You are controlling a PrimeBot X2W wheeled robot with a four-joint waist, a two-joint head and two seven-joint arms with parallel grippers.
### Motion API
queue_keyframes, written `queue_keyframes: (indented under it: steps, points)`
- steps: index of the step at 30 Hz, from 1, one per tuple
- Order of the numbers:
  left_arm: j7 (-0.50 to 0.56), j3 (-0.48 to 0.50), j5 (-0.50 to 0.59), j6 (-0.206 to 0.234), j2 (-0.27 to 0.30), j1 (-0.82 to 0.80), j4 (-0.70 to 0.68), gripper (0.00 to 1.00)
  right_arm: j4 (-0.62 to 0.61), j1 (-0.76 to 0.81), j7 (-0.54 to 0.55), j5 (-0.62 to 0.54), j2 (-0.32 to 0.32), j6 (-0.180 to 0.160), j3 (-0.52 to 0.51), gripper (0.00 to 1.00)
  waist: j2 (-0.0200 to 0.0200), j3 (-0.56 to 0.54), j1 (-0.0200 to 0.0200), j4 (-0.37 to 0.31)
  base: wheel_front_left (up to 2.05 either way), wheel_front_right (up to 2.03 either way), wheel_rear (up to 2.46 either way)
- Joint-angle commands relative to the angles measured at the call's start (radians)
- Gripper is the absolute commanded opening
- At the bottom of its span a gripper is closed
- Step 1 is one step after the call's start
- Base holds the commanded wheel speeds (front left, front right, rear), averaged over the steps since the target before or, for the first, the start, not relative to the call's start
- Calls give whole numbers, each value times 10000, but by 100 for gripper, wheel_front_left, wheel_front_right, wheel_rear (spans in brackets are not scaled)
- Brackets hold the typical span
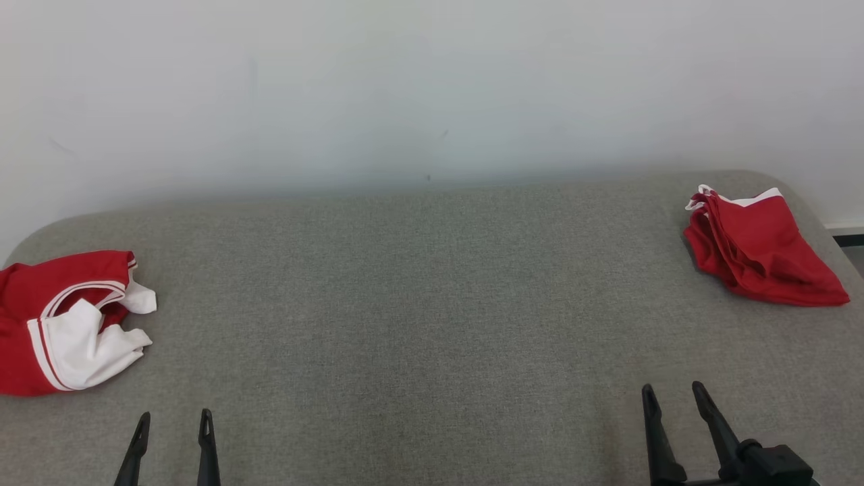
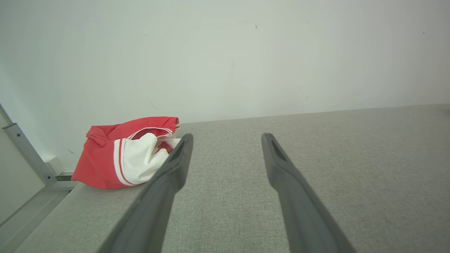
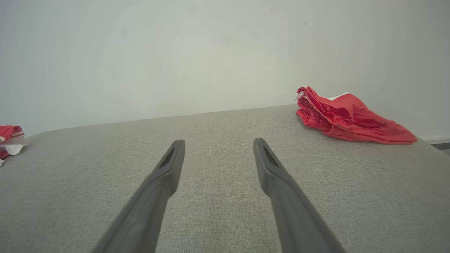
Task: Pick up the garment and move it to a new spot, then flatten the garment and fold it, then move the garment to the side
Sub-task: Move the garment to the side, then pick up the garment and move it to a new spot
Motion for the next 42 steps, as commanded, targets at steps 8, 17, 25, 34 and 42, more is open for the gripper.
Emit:
queue_keyframes:
  steps: [8, 17, 25, 34, 42]
  points:
    - [-35, -1, -37, 16, 64, 184, 206, 100, 8, 146, -1, -193, 240, -28, 222, 100, 0, -50, 0, 72, 0, 0, 0]
    - [248, 14, -183, 165, 80, 172, 278, 100, -74, 161, 69, -319, 318, -28, 56, 100, 0, -125, 0, 118, 0, 0, 0]
    - [691, -63, -283, 238, 86, 201, -58, 100, -365, 199, 322, -460, 407, -28, -96, 100, 0, -140, 0, 174, 0, 0, 0]
    - [909, -80, -435, 276, 121, 288, -232, 100, -517, 261, 508, -517, 477, -28, -137, 100, 0, -155, 0, 157, 0, 0, 0]
    - [863, -119, -512, 336, 153, 306, -238, 100, -543, 279, 563, -500, 508, -28, -151, 100, 0, -150, 0, 153, 0, 0, 0]
